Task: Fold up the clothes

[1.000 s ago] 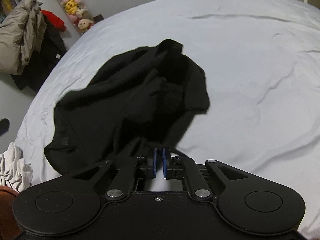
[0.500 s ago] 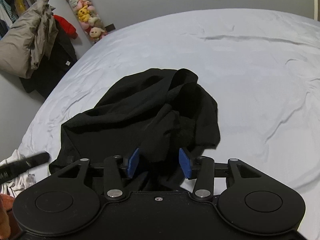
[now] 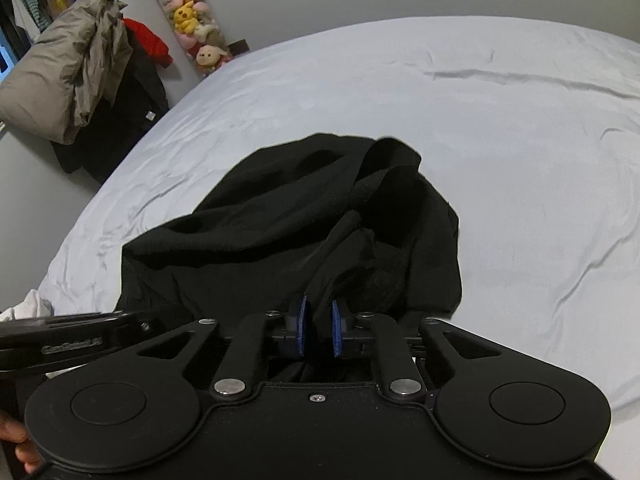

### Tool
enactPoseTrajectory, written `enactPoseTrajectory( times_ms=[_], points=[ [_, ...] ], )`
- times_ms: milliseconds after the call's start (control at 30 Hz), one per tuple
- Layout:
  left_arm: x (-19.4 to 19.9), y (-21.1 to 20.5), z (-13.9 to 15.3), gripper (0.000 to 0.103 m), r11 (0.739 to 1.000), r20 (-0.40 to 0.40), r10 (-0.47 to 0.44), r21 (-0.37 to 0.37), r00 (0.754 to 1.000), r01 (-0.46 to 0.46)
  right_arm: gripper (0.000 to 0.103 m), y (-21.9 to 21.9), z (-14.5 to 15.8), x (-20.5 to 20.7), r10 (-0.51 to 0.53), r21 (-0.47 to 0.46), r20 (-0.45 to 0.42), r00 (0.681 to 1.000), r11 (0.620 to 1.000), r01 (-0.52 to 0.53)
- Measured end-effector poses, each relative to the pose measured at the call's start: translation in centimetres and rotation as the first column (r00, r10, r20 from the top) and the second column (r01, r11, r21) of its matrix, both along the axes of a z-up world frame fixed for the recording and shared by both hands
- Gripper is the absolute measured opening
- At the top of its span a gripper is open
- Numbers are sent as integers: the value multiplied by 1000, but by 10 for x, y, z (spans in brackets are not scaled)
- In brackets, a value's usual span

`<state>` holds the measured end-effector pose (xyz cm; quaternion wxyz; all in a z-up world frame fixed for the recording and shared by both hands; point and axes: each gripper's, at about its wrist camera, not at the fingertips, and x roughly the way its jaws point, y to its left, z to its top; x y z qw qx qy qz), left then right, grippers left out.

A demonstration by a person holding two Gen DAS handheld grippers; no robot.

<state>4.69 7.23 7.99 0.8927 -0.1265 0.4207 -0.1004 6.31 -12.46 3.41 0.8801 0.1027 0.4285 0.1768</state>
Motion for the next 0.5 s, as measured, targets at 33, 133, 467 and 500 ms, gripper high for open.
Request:
enactPoseTrajectory(
  times_ms=[33,133,467,500],
  points=[
    [2,1,5,1,1000,20,2,5,1000,-2,11,0,3,1,5,-1,9,1000,1000,-5],
    [10,12,32,1,999,104,22,38,994,-26,10,3,14,7,20,5,36,999,1000,-20],
    [41,52,88,2,991,169,-46,134,985,23,12,21,43,35,60,19,104,993,998,-62],
    [40,51,87,4,991,168,-58,127,984,37,12,22,42,38,63,8,103,993,998,-64]
  ],
)
